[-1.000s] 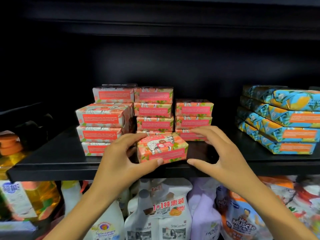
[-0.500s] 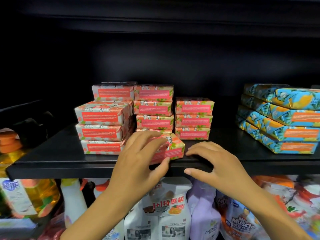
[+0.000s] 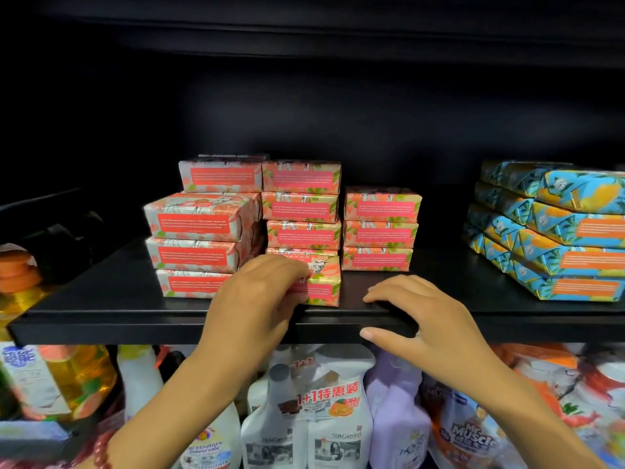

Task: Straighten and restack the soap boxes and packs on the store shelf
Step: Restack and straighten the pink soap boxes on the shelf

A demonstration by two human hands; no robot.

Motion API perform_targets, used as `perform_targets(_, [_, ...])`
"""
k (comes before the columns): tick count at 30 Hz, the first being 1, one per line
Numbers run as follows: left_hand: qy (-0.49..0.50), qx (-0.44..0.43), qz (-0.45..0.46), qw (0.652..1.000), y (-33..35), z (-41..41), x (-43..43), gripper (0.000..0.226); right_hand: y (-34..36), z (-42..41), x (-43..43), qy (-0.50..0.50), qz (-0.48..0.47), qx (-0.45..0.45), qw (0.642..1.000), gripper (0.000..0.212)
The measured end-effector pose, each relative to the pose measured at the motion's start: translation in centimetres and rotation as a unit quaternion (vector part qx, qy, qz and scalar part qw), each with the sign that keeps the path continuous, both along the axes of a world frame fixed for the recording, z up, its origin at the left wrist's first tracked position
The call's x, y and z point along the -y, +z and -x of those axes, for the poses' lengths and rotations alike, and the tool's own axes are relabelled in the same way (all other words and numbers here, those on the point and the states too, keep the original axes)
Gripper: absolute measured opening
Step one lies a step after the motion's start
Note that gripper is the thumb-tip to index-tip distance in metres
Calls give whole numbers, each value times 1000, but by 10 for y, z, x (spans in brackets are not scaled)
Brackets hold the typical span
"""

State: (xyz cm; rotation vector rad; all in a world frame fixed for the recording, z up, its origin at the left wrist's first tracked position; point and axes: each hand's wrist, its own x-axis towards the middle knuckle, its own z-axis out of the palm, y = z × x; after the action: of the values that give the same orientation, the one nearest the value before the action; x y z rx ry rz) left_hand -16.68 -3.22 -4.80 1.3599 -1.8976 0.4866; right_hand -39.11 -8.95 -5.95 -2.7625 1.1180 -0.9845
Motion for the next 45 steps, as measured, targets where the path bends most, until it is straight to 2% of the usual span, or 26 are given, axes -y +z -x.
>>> perform_targets(8, [8,-17,-5,1000,-1,4,8,30,0,1,1,7,3,-3,1000,39])
perform_targets(11, [2,-25,4,1000,-5,3,10,31,6,2,2,32,-25,-3,999,38])
perform_targets(14, [-9,-37,51,998,-12,4,8,31,17,4,5,67,-33,104,992,26])
perform_targets(16, [-36,-73,75,994,-17,10,4,27,28,4,11,43,34,174,983,25])
perform_targets(18, [-70,-96,67,991,-21,18,0,26,41,3,22,2,95,200,975,31])
perform_targets(21, [-79,-79,33,993,-25,27,-2,32,58,-3,45,-54,120,166,977,43])
perform_targets(25, [-47,-41,9,998,-23,28,-2,33,63,-14,73,-111,61,77,989,59])
perform_targets(33, [-40,-50,-10,998,-21,29,-3,27,52,-11,64,-100,157,108,977,41])
perform_targets(37, [-41,-87,-28,995,-19,29,-5,35,47,-2,44,-65,191,155,967,39])
perform_targets(39, [-78,-200,-49,975,-16,29,-6,39,43,0,28,-37,228,185,955,36])
perform_targets(40, [-105,-274,-56,954,-12,29,-7,37,40,1,21,-23,248,196,949,36])
perform_targets(42, [-160,-403,-75,898,0,29,-5,33,35,0,10,8,287,210,935,34])
perform_targets(45, [-223,-537,-169,796,21,26,-3,48,31,-2,-2,65,334,174,924,29])
